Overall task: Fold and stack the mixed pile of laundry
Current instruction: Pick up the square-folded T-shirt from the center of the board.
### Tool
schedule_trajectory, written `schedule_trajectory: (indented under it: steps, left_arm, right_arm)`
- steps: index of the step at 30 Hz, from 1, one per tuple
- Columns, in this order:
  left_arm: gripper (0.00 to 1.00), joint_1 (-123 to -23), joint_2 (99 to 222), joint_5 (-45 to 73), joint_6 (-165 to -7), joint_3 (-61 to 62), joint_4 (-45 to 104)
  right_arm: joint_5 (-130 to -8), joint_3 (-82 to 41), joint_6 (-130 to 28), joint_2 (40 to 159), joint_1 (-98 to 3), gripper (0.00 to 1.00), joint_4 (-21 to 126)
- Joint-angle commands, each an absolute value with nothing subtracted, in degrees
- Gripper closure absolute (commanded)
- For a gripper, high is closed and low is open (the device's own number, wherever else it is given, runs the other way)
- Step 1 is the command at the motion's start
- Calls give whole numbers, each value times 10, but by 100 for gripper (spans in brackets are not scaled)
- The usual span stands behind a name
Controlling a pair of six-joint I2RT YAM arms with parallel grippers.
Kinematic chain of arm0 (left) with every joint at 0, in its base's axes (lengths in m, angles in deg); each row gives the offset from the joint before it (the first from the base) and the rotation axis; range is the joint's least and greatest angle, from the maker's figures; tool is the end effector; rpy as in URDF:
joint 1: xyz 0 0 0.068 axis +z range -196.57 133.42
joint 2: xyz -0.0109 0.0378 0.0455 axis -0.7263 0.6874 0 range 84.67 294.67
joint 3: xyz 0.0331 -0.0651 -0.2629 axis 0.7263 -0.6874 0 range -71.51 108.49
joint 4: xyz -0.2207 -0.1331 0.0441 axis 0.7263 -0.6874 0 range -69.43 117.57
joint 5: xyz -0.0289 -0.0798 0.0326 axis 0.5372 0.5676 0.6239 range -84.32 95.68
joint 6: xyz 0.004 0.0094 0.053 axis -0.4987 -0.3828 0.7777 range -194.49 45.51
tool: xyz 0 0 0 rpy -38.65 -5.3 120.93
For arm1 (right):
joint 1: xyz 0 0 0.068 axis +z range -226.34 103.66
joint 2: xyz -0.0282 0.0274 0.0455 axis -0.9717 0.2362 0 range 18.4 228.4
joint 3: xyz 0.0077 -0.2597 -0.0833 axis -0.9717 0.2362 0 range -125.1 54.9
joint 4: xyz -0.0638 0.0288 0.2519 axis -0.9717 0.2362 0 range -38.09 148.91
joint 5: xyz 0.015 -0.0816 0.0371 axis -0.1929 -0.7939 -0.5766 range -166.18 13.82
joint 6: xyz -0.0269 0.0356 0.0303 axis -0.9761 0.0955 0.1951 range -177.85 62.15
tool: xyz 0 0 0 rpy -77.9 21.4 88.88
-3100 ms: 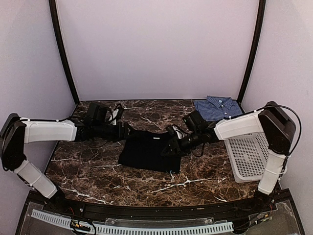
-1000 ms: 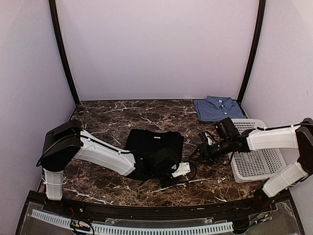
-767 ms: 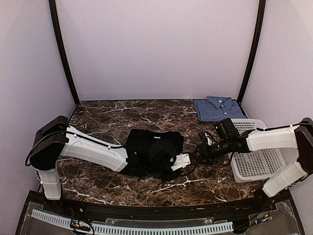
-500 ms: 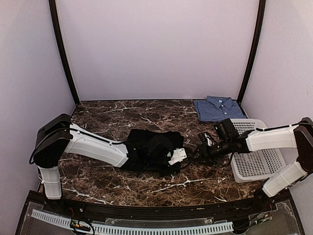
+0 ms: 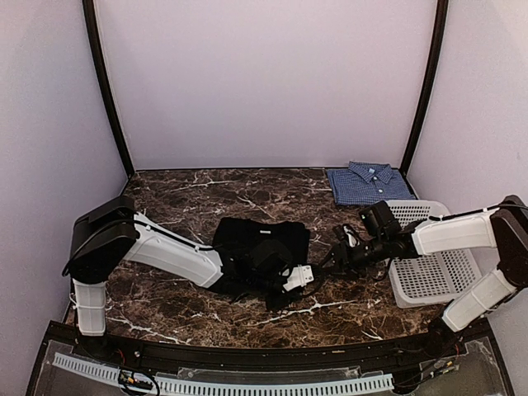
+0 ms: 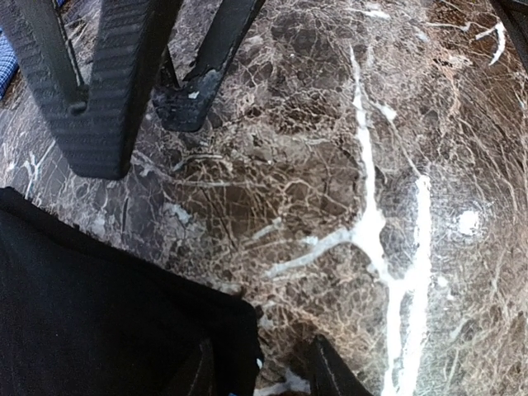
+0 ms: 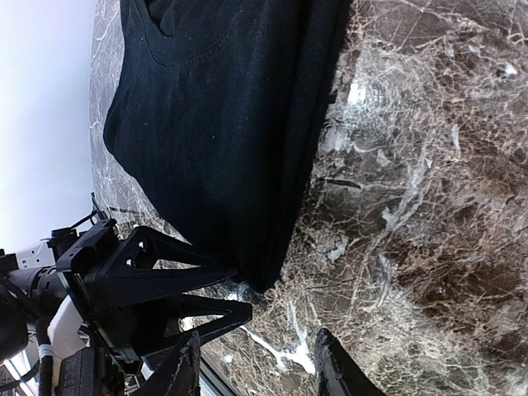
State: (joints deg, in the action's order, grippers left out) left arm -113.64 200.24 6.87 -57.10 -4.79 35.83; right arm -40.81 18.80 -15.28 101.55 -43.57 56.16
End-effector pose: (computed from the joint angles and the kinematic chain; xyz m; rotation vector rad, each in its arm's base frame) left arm 0.1644 -0.3903 0.1352 1.5706 1.7142 -0.4711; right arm 0.2106 0.1601 0.1568 -0.0705 2.7131 1.2595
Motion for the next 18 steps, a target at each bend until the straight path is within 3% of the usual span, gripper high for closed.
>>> schedule_trajectory:
  steps: [1,8,18]
  left_arm:
    - [66,-1138,2035,56,-572,-29,326]
    - [99,-1132,2018,22,-612,-31,359]
    - [100,-1110,1968,55,-660,-52,446]
  right_arm:
    - [-398,192,-146,1023,-440,56,538]
    - [-412,180,-120,1035,-439,54,531]
    - [-390,163,-32,1087,-435,51,439]
